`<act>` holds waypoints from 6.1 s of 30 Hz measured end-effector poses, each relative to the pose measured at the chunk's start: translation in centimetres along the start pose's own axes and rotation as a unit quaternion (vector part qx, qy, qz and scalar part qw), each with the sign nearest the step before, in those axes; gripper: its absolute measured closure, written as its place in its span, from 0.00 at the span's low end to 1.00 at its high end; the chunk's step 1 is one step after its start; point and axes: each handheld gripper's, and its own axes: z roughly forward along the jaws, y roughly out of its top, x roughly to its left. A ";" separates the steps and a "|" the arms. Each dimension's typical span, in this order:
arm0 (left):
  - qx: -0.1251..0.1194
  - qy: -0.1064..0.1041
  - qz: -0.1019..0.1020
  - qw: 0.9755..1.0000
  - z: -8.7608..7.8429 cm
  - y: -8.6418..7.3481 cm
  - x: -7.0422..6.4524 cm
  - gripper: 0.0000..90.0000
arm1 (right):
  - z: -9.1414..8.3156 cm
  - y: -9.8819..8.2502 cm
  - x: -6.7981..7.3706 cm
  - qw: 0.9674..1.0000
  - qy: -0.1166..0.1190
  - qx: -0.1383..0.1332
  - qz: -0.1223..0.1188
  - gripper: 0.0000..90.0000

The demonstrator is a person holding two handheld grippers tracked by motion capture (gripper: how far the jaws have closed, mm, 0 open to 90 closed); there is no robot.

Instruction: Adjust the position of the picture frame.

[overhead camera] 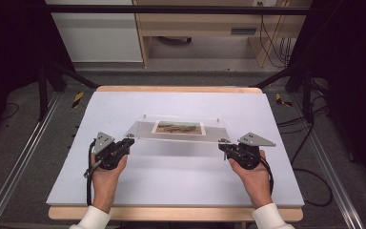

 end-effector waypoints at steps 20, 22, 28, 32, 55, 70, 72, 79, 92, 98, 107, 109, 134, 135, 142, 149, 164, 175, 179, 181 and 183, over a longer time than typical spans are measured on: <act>0.023 -0.006 0.008 1.000 -0.4 -2.3 -0.8 0.93 | 0.1 -2.5 -0.8 1.000 0.018 0.003 0.015 0.94; 0.024 -0.007 0.006 1.000 -0.4 -2.4 -0.9 0.93 | 0.1 -2.6 -0.8 1.000 0.018 0.004 0.015 0.94; 0.028 -0.004 0.008 1.000 -0.4 -2.7 -1.0 0.93 | 0.2 -2.9 -0.9 1.000 0.017 0.007 0.020 0.94; 0.032 -0.006 0.008 0.999 -0.4 -2.9 -1.1 0.93 | 0.2 -3.1 -0.9 1.000 0.015 0.009 0.020 0.94; 0.044 -0.009 0.020 0.999 -0.1 -3.2 -1.5 0.93 | 0.6 -3.3 -1.4 1.000 -0.001 0.017 0.017 0.94; 0.061 -0.012 0.022 0.998 0.1 -3.6 -1.4 0.93 | 0.8 -3.8 -1.3 0.999 -0.005 0.033 0.015 0.94; 0.063 -0.012 0.022 0.998 0.1 -3.6 -1.4 0.93 | 0.9 -3.9 -1.4 0.999 -0.005 0.033 0.013 0.94; 0.068 -0.013 0.021 0.997 0.2 -3.8 -1.4 0.93 | 1.0 -4.0 -1.3 0.999 -0.005 0.039 0.012 0.94; 0.083 -0.015 0.020 0.996 0.3 -4.0 -1.3 0.93 | 1.1 -4.2 -1.3 0.999 -0.006 0.050 0.010 0.94; 0.085 -0.015 0.021 0.996 0.3 -4.1 -1.3 0.94 | 1.2 -4.3 -1.3 0.998 -0.006 0.055 0.010 0.94; 0.089 -0.015 0.023 0.996 0.4 -4.2 -1.2 0.93 | 1.2 -4.4 -1.3 0.998 -0.005 0.059 0.007 0.94; 0.089 -0.014 0.023 0.996 0.4 -4.2 -1.2 0.93 | 1.3 -4.5 -1.2 0.998 -0.005 0.060 0.007 0.94; 0.107 -0.012 0.026 0.994 0.8 -4.7 -1.3 0.93 | 1.6 -4.9 -1.3 0.997 -0.007 0.077 0.006 0.94; 0.107 -0.012 0.026 0.994 0.8 -4.7 -1.3 0.93 | 1.6 -4.9 -1.3 0.997 -0.007 0.078 0.006 0.94; 0.106 -0.011 0.028 0.994 0.8 -4.7 -1.3 0.93 | 1.6 -4.9 -1.3 0.997 -0.007 0.078 0.004 0.94; 0.106 -0.012 0.029 0.994 0.8 -4.7 -1.3 0.93 | 1.7 -5.0 -1.3 0.997 -0.007 0.076 0.005 0.94; 0.105 -0.016 0.024 0.994 0.7 -4.7 -1.2 0.86 | 1.6 -5.0 -1.2 0.997 0.000 0.075 0.007 0.86; 0.110 -0.012 0.042 0.993 0.1 -4.4 -1.7 0.44 | 0.4 -5.0 -0.6 0.997 -0.018 0.081 -0.003 0.46; 0.116 -0.015 0.030 0.993 -0.1 -4.4 -1.5 0.29 | 0.3 -5.1 -0.4 0.995 -0.024 0.094 -0.009 0.31; 0.118 -0.017 0.029 0.992 -0.3 -4.2 -1.4 0.22 | 0.2 -5.2 -0.4 0.994 -0.029 0.104 -0.006 0.21; 0.122 -0.021 0.029 0.992 -0.5 -4.1 -1.3 0.13 | -0.3 -5.1 -0.1 0.994 -0.035 0.105 -0.006 0.15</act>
